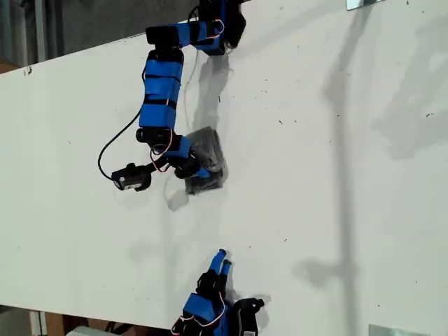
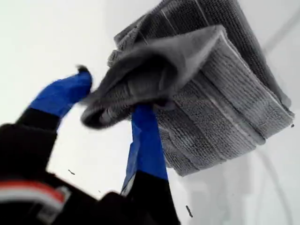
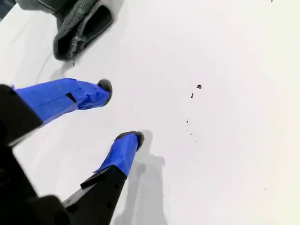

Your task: Grasp corners of a square towel and fold twice.

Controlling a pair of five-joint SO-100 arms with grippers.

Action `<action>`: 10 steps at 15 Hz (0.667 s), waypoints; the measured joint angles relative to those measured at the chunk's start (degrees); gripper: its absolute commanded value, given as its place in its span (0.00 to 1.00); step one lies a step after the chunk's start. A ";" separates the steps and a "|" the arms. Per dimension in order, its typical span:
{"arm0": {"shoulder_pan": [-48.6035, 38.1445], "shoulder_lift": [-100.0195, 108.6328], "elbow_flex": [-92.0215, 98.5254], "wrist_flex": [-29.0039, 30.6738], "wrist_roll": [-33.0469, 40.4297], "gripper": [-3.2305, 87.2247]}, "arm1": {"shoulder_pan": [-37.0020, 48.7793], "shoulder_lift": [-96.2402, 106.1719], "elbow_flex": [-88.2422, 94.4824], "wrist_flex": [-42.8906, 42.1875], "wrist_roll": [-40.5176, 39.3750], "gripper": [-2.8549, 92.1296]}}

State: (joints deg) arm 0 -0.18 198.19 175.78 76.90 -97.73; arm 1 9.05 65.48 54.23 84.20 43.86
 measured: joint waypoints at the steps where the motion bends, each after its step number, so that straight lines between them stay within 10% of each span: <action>1: 0.00 0.00 0.00 0.00 0.00 0.23 | 0.97 4.57 0.09 1.14 -0.35 0.50; 6: -0.97 0.00 0.44 0.62 0.88 0.23 | 4.48 56.87 36.04 -5.19 8.70 0.53; 10: -1.67 0.00 1.41 0.70 8.17 0.23 | -10.63 95.89 90.18 -12.92 32.87 0.26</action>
State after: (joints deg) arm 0 -1.85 198.19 177.19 77.61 -89.56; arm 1 -1.58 161.37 144.40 71.28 76.73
